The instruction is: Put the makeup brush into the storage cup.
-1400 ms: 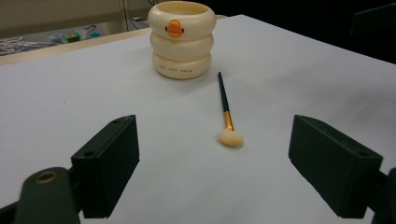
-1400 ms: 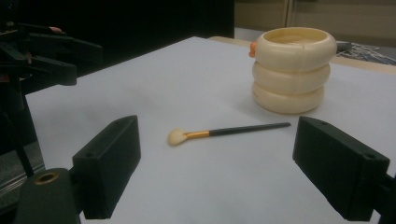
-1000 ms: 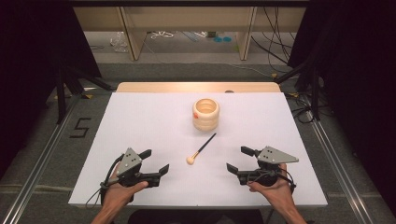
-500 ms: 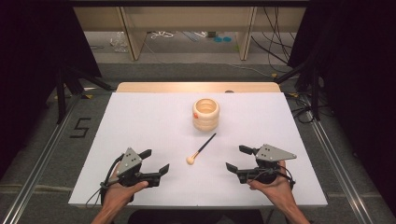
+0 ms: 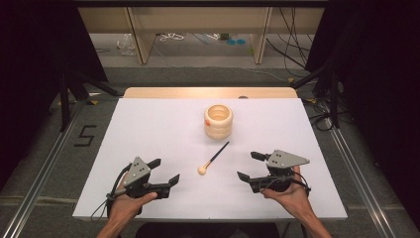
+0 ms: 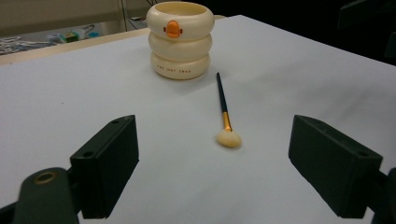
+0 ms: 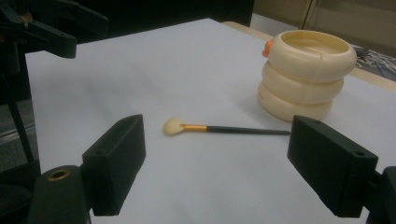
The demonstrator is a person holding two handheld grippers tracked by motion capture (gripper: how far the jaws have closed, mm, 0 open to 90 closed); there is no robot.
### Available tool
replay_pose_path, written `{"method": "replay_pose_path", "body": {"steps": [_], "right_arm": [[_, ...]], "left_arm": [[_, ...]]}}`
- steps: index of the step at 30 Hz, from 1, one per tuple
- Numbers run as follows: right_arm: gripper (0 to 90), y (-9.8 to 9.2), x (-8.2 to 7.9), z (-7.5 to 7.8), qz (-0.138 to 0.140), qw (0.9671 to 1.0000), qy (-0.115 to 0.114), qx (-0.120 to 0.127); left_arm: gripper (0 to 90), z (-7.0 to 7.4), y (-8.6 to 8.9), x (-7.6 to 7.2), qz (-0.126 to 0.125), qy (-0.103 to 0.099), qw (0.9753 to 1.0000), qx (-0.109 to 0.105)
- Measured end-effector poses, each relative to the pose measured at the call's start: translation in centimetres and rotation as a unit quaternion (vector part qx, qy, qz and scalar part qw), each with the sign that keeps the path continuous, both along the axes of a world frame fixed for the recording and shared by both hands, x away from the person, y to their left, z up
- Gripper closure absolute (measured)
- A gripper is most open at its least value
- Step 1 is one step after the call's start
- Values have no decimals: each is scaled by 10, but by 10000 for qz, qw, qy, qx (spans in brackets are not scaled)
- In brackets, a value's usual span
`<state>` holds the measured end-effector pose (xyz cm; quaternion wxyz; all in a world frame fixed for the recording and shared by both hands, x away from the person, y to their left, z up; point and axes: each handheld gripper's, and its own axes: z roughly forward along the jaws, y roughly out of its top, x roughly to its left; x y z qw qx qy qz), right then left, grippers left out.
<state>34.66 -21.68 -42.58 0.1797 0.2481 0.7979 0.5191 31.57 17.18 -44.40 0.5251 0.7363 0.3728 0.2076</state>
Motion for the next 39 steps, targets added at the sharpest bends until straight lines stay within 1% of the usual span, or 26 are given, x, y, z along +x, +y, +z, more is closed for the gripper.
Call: {"method": "replay_pose_path", "body": {"steps": [1,2,3,4,5,6,7,8,9,10,12,15,19,21,23,24,25,26,27,29,30,31,33,36,38,39], "right_arm": [[201,0,1,1,13,10000,-36,-55],[201,0,1,2,53,9999,24,-126],[201,0,3,3,73,9998,-50,-165],[201,0,5,4,104,9997,-33,-227],[201,1,7,5,134,9995,-30,-294],[201,1,7,5,134,9995,-30,-294],[201,1,9,7,204,9991,8,-374],[203,4,15,9,255,9984,-2,-498],[204,5,17,10,295,9981,14,-543],[204,7,20,11,280,9980,-23,-568],[209,9,25,12,363,9970,55,-687],[220,13,33,13,497,9958,153,-758],[233,20,41,14,684,9924,206,-1002],[233,25,46,14,790,9903,244,-1119],[233,31,51,13,860,9879,257,-1263],[236,34,53,13,927,9860,307,-1349],[244,38,56,13,962,9850,294,-1400],[252,41,59,12,1015,9833,300,-1481],[261,45,63,12,1082,9806,294,-1607],[265,49,67,11,1154,9771,319,-1760],[265,49,67,11,1154,9771,319,-1760],[265,54,72,10,1188,9735,382,-1917],[265,58,76,8,1194,9715,364,-2016],[265,61,82,6,1257,9687,415,-2098],[265,64,85,5,1298,9655,436,-2217],[265,66,86,4,1325,9639,445,-2268]], "left_arm": [[158,0,0,1,-28,-9,10000,-35],[158,-1,-1,0,8,32,10000,-83],[158,-1,0,0,-5,17,10000,-60],[158,0,0,0,-11,-3,10000,7],[158,0,0,0,1,10,10000,21],[158,0,0,0,1,10,10000,21],[158,0,0,0,3,8,10000,20],[158,0,0,1,-20,11,10000,-35],[158,0,0,1,-20,11,10000,-35],[158,-1,0,0,21,42,10000,-70],[158,0,1,0,8,6,10000,18],[158,0,1,0,8,20,10000,1],[158,0,1,0,12,7,10000,30],[158,0,1,1,-39,-8,10000,2],[158,0,1,0,12,13,10000,22],[158,0,1,1,9,10,10000,8],[158,0,1,0,27,30,10000,-16],[158,0,1,1,25,26,10000,-9],[158,0,1,0,27,21,10000,-5],[158,0,1,0,30,19,10000,-7],[158,0,1,0,30,19,10000,-7],[158,0,1,0,27,25,10000,-5],[158,0,1,0,26,25,10000,-5],[158,0,1,0,23,37,10000,2],[158,0,1,0,16,41,10000,-13],[158,-1,0,1,35,67,9999,-78]]}}
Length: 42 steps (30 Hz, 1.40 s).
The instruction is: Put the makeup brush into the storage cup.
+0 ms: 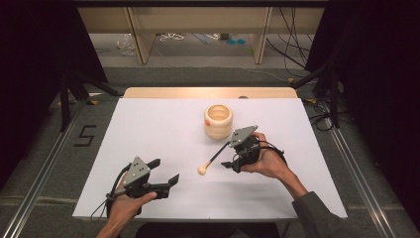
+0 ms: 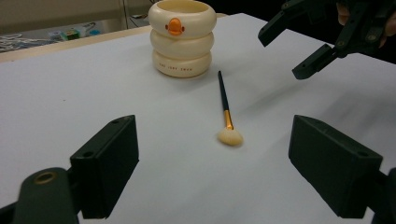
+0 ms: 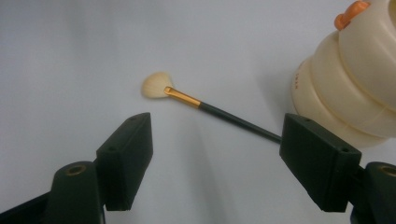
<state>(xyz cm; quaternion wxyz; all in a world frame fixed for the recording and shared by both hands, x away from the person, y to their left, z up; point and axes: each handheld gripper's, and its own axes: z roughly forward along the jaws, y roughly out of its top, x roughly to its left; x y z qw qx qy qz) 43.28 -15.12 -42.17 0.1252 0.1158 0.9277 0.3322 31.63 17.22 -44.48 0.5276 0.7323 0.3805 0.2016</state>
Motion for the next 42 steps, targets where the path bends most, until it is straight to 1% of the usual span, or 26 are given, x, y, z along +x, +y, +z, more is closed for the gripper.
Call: {"method": "replay_pose_path", "body": {"steps": [1,6,7,10,11,12,13,15,17,18,20,22,23,25,26,27,33,34,35,39,40,41,42], "right_arm": [[266,2,2,0,30,10000,-15,-60],[281,11,12,-2,164,9994,9,-294],[282,14,15,-3,199,9990,46,-393],[291,20,21,-4,299,9978,61,-581],[291,20,21,-4,299,9978,61,-581],[297,24,26,-4,346,9967,75,-734],[302,26,28,-5,405,9963,92,-749],[309,29,31,-4,409,9956,182,-829],[310,31,34,-6,456,9950,146,-873],[313,36,38,-7,549,9933,226,-991],[321,39,41,-7,624,9920,281,-1062],[325,43,43,-8,612,9911,334,-1138],[329,44,44,-9,636,9906,338,-1162],[331,48,47,-11,658,9896,372,-1225],[333,49,48,-12,703,9893,378,-1221],[337,50,49,-13,673,9891,405,-1249],[353,51,54,-20,731,9871,471,-1346],[353,51,54,-20,731,9871,471,-1346],[358,51,55,-20,729,9869,477,-1358],[360,52,56,-22,766,9860,503,-1390],[364,53,57,-23,822,9847,449,-1470],[364,53,57,-23,822,9847,449,-1470],[365,54,57,-24,848,9844,466,-1473]], "left_arm": [[158,1,0,-1,25,16,10000,42],[158,1,0,-1,14,14,10000,38],[158,0,0,-1,15,20,10000,31],[158,0,0,0,-12,10,10000,-1],[158,0,0,0,-12,10,10000,-1],[158,0,0,0,-19,11,10000,-3],[158,0,0,0,-20,12,10000,1],[158,0,0,0,-19,12,10000,3],[158,0,0,0,-18,13,10000,1],[158,1,0,-1,1,28,10000,42],[158,0,0,-1,-3,27,10000,49],[158,0,0,-1,1,30,10000,41],[158,1,0,-1,-17,4,10000,83],[158,1,0,-1,-23,-3,10000,93],[158,0,0,0,-25,21,10000,5],[158,0,0,-1,-20,21,10000,10],[158,0,0,-1,-9,29,10000,25],[158,0,0,-1,-9,29,10000,25],[158,1,1,-1,-28,-2,9999,99],[158,0,0,-1,0,31,10000,60],[158,0,0,0,-20,14,10000,89],[158,0,0,-1,-29,5,9999,106],[158,0,0,-1,-17,28,10000,75]]}}
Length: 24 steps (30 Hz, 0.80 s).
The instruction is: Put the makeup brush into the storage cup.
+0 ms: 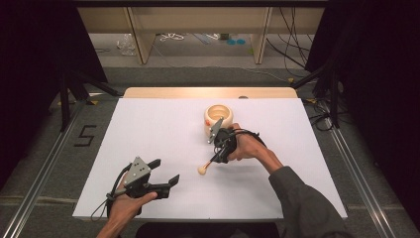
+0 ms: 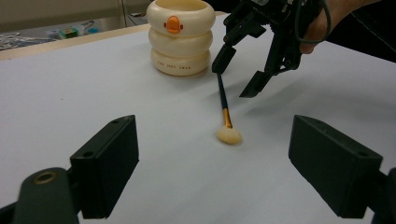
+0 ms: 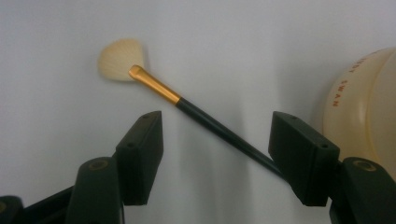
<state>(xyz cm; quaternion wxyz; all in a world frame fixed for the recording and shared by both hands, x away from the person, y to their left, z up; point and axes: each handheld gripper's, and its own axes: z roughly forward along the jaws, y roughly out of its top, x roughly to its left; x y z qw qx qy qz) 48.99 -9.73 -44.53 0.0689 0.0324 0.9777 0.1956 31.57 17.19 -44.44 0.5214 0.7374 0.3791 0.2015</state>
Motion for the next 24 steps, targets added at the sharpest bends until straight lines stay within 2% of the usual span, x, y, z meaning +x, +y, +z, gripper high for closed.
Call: {"method": "replay_pose_path", "body": {"steps": [12,24], "right_arm": [[386,10,4,-5,128,9998,130,-68],[431,9,7,-9,195,9993,224,-205]], "left_arm": [[158,0,0,0,15,13,10000,-12],[158,0,0,0,2,15,10000,7]]}}
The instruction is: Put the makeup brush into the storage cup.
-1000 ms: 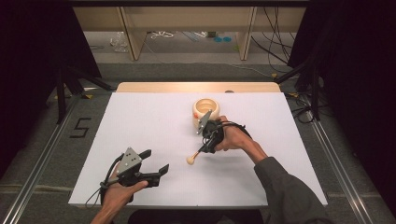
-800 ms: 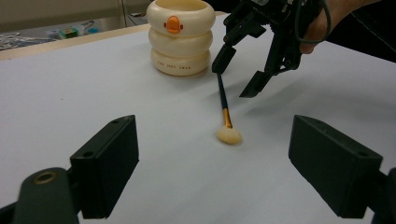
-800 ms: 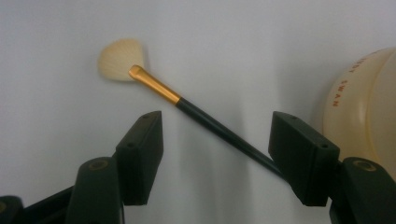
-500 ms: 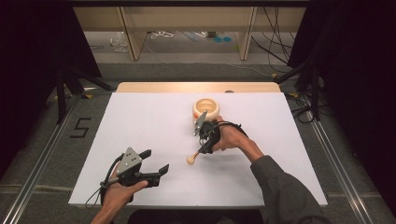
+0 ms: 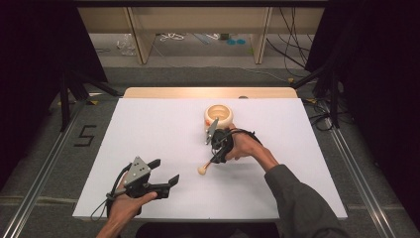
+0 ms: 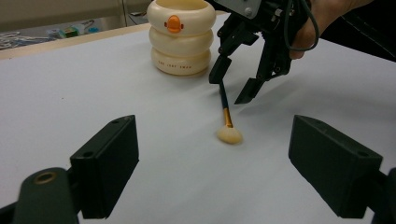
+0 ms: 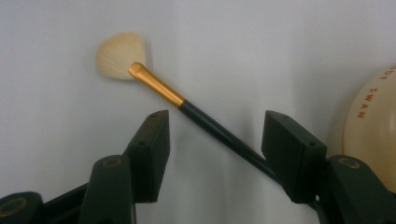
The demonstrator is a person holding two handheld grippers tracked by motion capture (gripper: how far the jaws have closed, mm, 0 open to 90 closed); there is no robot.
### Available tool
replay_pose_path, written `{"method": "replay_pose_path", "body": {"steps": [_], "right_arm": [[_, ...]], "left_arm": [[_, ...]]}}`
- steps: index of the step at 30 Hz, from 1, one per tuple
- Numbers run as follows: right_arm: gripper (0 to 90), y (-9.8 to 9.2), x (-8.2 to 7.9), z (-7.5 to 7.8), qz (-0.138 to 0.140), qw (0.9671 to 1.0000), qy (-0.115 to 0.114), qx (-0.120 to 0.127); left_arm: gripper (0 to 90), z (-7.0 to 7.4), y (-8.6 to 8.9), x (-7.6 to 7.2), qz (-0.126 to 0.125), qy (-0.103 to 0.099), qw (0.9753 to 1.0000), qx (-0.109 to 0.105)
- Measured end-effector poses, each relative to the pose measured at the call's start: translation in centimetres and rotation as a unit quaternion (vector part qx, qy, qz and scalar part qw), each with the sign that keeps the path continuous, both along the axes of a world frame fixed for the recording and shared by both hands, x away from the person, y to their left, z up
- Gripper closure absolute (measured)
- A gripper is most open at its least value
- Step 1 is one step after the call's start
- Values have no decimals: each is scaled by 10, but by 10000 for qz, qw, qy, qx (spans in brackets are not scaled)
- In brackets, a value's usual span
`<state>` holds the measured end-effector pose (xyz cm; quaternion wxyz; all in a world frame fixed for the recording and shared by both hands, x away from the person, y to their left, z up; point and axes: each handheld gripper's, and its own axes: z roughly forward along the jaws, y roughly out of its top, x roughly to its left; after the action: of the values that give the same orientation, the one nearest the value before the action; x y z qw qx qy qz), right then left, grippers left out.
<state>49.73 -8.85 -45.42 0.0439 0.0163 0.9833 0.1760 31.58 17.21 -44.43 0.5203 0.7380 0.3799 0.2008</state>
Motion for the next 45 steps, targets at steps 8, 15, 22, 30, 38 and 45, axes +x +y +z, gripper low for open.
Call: {"method": "replay_pose_path", "body": {"steps": [8,15,22,30,38,45], "right_arm": [[435,2,1,-2,51,10000,41,16],[440,2,4,-5,58,9999,87,7],[454,1,6,-6,6,9998,216,42],[461,3,7,-9,40,9997,247,26],[501,1,11,-10,-32,9993,369,102],[535,1,10,-9,-129,9992,386,50]], "left_arm": [[158,0,0,0,11,1,10000,-11],[158,0,0,0,13,13,10000,-22],[158,0,0,0,12,13,10000,-18],[158,0,0,0,-3,12,10000,12],[159,0,1,0,-31,-10,10000,53],[159,0,0,0,1,25,10000,2]]}}
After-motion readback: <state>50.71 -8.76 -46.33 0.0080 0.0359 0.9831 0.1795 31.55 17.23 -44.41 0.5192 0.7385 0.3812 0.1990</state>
